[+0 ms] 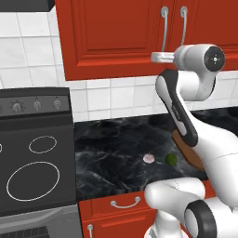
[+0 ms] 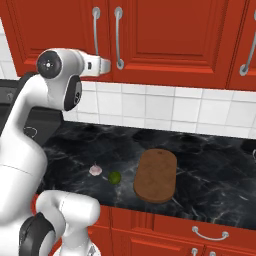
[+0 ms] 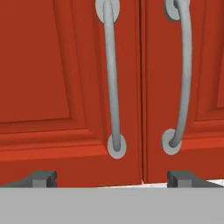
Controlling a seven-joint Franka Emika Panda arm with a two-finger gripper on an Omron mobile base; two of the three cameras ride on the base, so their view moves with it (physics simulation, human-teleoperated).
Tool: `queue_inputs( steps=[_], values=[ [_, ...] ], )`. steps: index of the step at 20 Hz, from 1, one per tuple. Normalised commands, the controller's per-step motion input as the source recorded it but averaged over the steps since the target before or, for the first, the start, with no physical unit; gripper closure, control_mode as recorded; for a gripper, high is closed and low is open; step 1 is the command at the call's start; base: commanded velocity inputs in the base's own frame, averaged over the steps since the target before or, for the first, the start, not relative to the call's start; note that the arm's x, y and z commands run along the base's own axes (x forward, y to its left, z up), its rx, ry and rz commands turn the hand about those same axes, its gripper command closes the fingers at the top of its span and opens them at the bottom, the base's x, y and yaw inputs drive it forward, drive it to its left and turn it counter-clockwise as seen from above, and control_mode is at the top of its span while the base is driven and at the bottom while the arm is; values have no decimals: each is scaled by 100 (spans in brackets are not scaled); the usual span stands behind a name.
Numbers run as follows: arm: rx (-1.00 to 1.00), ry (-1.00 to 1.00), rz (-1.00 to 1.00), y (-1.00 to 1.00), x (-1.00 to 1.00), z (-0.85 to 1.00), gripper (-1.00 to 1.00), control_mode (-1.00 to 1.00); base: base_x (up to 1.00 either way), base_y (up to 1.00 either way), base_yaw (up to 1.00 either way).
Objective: Open the cabinet. Place the bowl and condiment on the counter. Then place the lime and garlic on the cutting board.
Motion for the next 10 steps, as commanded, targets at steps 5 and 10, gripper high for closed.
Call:
queue_inputs(
  steps=[5,10],
  values=[
    [3,0,-1,-1,16,13,-100,-100,0,0,0],
    [4,0,-1,0,22,20,-100,-100,0,0,0]
  ],
)
